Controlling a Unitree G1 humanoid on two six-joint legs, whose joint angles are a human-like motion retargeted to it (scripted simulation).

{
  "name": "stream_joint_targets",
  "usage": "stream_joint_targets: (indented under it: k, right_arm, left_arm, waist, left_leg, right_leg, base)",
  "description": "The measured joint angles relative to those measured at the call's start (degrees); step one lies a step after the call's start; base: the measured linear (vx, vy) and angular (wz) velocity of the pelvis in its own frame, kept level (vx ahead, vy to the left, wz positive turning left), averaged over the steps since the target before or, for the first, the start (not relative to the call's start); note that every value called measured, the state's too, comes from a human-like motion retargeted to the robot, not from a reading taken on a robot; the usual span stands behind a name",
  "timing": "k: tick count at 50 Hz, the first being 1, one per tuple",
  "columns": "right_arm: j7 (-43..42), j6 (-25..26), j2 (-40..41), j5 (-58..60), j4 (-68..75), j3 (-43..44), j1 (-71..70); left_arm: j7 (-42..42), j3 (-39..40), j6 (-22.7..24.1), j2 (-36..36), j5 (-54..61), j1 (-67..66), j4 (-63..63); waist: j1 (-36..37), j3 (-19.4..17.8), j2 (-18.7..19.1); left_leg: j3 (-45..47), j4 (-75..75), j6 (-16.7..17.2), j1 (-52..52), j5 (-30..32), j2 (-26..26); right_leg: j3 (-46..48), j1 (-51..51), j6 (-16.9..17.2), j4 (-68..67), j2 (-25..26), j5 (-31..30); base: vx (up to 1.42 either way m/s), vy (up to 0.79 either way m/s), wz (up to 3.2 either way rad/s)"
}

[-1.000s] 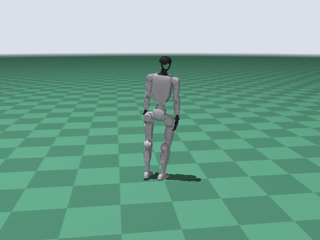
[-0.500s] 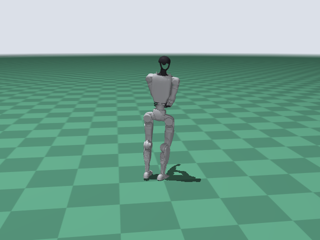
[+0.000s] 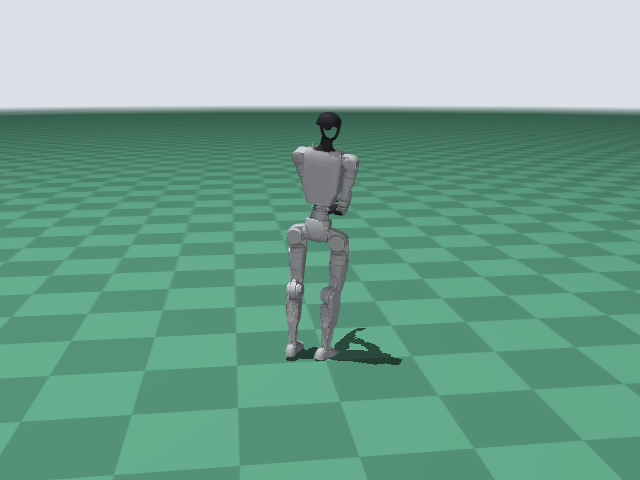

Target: Upper body actions

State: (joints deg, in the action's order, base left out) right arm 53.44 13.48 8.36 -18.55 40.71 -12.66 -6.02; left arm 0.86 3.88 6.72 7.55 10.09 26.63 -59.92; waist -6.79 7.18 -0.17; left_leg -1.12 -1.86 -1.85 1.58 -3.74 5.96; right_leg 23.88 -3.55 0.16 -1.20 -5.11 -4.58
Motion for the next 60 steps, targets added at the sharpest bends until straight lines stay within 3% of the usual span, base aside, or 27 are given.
stream_joint_targets:
  k: [10, 19, 25, 29, 43, 54, 60]
  right_arm:
    - [1.36, 5.86, 3.38, -5.58, -3.25, -8.32, 2.20]
    - [-13.89, 7.84, 4.67, -20.20, -6.51, -15.15, -0.20]
    - [-23.04, 7.97, 5.77, -28.28, -9.15, -19.23, -0.45]
    - [-27.39, 6.91, 6.45, -32.35, -10.10, -20.56, -0.62]
    - [-29.93, 6.07, 5.60, -31.83, -10.79, -22.43, -0.88]
    - [-31.52, 5.79, 5.90, -32.06, -8.55, -21.54, -0.30]
    - [-31.43, 5.89, 6.07, -31.41, -6.07, -20.87, -0.22]
  left_arm:
    - [-8.36, -2.77, 3.65, -2.20, -14.29, 3.74, 13.97]
    - [-27.57, -5.09, 8.06, -1.76, -18.82, 4.70, 23.31]
    - [-35.70, -6.48, 7.08, -0.57, -21.45, 5.56, 27.41]
    - [-40.12, -7.41, 9.52, 0.39, -22.85, 5.68, 29.83]
    - [-38.09, -9.91, 9.77, 1.12, -22.73, 3.46, 32.36]
    - [-23.58, -13.13, 12.57, 1.14, -25.15, -0.35, 30.98]
    - [-21.11, -13.06, 12.89, 1.86, -24.08, -2.96, 29.78]
  waist:
    - [0.68, 1.16, -0.21]
    - [0.95, 2.32, -0.05]
    - [1.34, 2.82, 0.01]
    - [1.38, 2.91, -0.15]
    - [1.93, 3.10, -0.38]
    - [1.97, 2.58, -0.79]
    - [1.72, 2.27, -0.95]
  left_leg:
    - [-0.40, -0.07, 0.15, -0.49, -0.18, -0.27]
    - [-1.05, -0.16, 0.19, -0.61, -0.29, -0.18]
    - [-1.78, -0.24, 0.17, -0.55, -0.22, -0.03]
    - [-2.17, -0.29, 0.16, -0.44, -0.15, 0.05]
    - [-2.87, -0.23, 0.08, -0.41, -0.02, 0.17]
    - [-3.33, -0.17, 0.04, -0.52, 0.10, 0.25]
    - [-3.13, -0.14, 0.07, -0.62, 0.09, 0.10]
  right_leg:
    - [0.21, 0.65, -0.44, 0.02, 0.49, 0.35]
    - [0.63, 1.10, -0.63, 0.04, 0.60, 0.76]
    - [1.07, 1.41, -0.68, 0.01, 0.57, 1.01]
    - [1.36, 1.48, -0.68, -0.03, 0.51, 1.09]
    - [1.83, 1.57, -0.67, -0.06, 0.50, 1.18]
    - [2.12, 1.74, -0.69, -0.03, 0.51, 1.19]
    - [1.86, 1.60, -0.66, -0.08, 0.54, 1.03]
  base:
    - [0.00, 0.00, 0.00]
    - [0.00, 0.00, 0.00]
    - [0.00, 0.00, 0.00]
    - [0.00, 0.00, 0.00]
    - [0.00, 0.00, 0.00]
    - [0.02, -0.07, 0.01]
    - [0.00, -0.01, -0.01]
